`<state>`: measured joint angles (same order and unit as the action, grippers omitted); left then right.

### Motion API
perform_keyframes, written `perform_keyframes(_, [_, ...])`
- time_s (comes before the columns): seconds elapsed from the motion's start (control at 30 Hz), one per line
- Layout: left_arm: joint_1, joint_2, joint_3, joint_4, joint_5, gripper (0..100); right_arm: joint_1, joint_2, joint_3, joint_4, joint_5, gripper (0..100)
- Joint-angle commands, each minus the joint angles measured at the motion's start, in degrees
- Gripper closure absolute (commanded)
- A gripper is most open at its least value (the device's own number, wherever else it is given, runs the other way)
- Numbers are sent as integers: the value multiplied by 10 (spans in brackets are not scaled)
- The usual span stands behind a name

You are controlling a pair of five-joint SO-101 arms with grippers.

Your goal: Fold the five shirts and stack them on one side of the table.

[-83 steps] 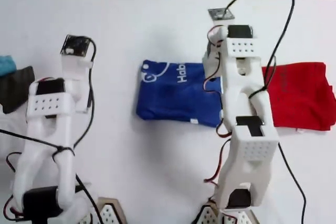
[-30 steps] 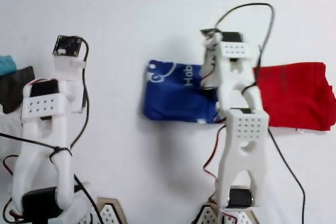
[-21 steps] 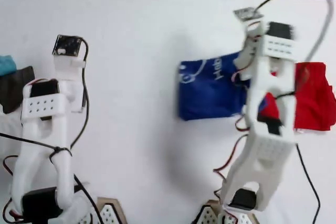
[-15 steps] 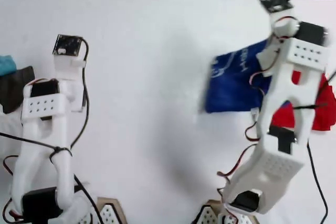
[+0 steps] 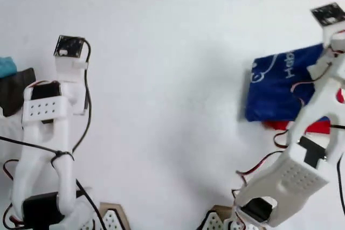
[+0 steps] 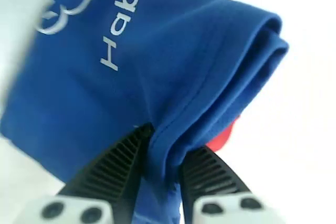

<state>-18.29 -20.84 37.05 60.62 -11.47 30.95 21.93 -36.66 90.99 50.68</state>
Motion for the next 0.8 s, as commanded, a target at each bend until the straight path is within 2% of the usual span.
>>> perform_keyframes(0.0, [-4,-27,-6,-10,-4,974,30,14,-5,-36,38,976])
perform_keyframes(0.2, [-4,-27,-5,-8,-4,974,54,87,-36,-95,63,976])
perform_keyframes(0.53, [-4,-27,-3,-6,-4,974,62,264,-234,-83,65,977])
perform_keyframes(0.77, [-4,-27,-3,-5,-4,974,69,327,-321,-65,61,971])
